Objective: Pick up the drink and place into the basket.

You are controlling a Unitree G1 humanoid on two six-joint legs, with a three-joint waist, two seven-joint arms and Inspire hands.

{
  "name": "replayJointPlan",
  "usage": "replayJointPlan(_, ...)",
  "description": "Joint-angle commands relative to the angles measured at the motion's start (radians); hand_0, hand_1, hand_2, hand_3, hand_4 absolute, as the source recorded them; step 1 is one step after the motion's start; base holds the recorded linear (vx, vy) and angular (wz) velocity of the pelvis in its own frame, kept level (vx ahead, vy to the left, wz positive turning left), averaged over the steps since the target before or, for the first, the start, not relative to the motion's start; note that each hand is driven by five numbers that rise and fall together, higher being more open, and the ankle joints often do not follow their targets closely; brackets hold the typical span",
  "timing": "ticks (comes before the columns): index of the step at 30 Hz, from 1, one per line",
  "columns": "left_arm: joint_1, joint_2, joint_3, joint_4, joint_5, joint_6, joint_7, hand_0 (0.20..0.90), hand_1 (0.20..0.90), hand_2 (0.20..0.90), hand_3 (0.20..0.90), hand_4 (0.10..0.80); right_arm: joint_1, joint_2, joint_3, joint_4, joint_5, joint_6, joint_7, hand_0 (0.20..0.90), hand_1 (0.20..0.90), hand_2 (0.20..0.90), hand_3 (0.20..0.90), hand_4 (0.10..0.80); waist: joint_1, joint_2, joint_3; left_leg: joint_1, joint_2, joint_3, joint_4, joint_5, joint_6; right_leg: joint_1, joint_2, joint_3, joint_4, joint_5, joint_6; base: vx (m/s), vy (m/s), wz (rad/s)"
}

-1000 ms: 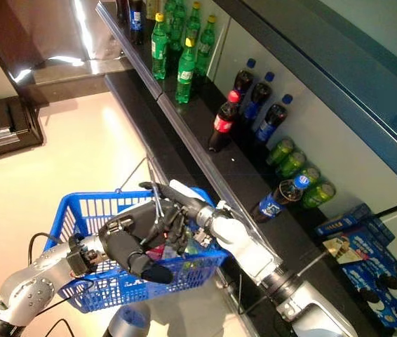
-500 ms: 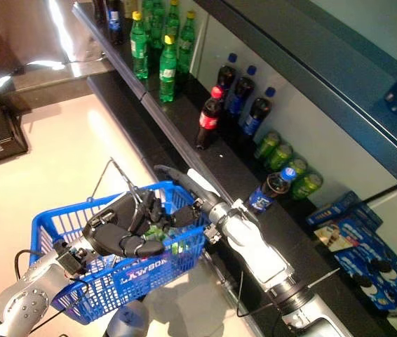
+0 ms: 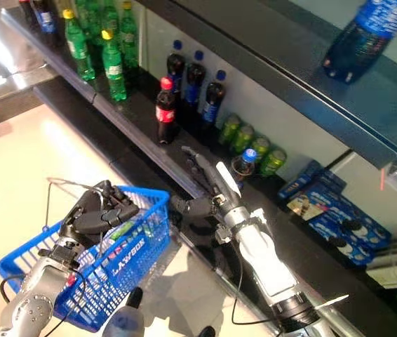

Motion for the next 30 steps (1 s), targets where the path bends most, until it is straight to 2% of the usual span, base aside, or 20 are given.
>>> replayJointPlan(1, -0.139, -0.067, 0.050, -0.173, -0.021, -0.293, -0.058, 0.300, 0.300, 0.300, 0.200, 0.100, 0.023, -0.048, -0.047, -0.076, 0.052, -0.145, -0.042, 0.900, 0.900, 0.900, 0.900, 0.800, -0.030, 0.107, -0.251, 0.007, 0.006, -0.007, -0.004, -0.011, 0.046, 0.021, -0.018, -0.014, 0.082, -0.031, 0.013, -0.020, -0.007, -0.25)
replayJointPlan(10, -0.121, -0.074, 0.114, -0.011, 0.110, -0.377, 0.043, 0.300, 0.300, 0.300, 0.200, 0.100, 0.149, -0.028, -0.165, -0.048, 0.069, -0.189, -0.055, 0.900, 0.900, 0.900, 0.900, 0.800, -0.139, 0.116, -0.246, 0.037, 0.025, 0.090, -0.004, -0.032, 0.041, -0.002, -0.031, 0.043, 0.059, -0.003, 0.022, -0.026, -0.015, -0.23)
replayJointPlan(21, -0.114, -0.084, 0.174, 0.217, 0.177, -0.393, 0.084, 0.300, 0.300, 0.300, 0.200, 0.100, 0.299, 0.017, -0.300, 0.042, 0.043, -0.230, -0.143, 0.900, 0.900, 0.900, 0.900, 0.800, -0.241, 0.118, -0.245, 0.057, 0.024, 0.143, -0.004, -0.047, 0.042, -0.018, -0.035, 0.107, 0.041, 0.028, 0.026, -0.006, -0.006, -0.15)
replayJointPlan(30, -0.112, -0.098, 0.201, 0.374, 0.207, -0.396, 0.111, 0.300, 0.300, 0.300, 0.200, 0.100, 0.362, 0.062, -0.360, 0.193, 0.095, -0.230, -0.241, 0.900, 0.900, 0.900, 0.900, 0.800, -0.292, 0.129, -0.245, 0.065, 0.023, 0.170, -0.004, -0.056, 0.044, -0.028, -0.030, 0.144, 0.046, 0.023, 0.022, 0.007, 0.012, -0.10)
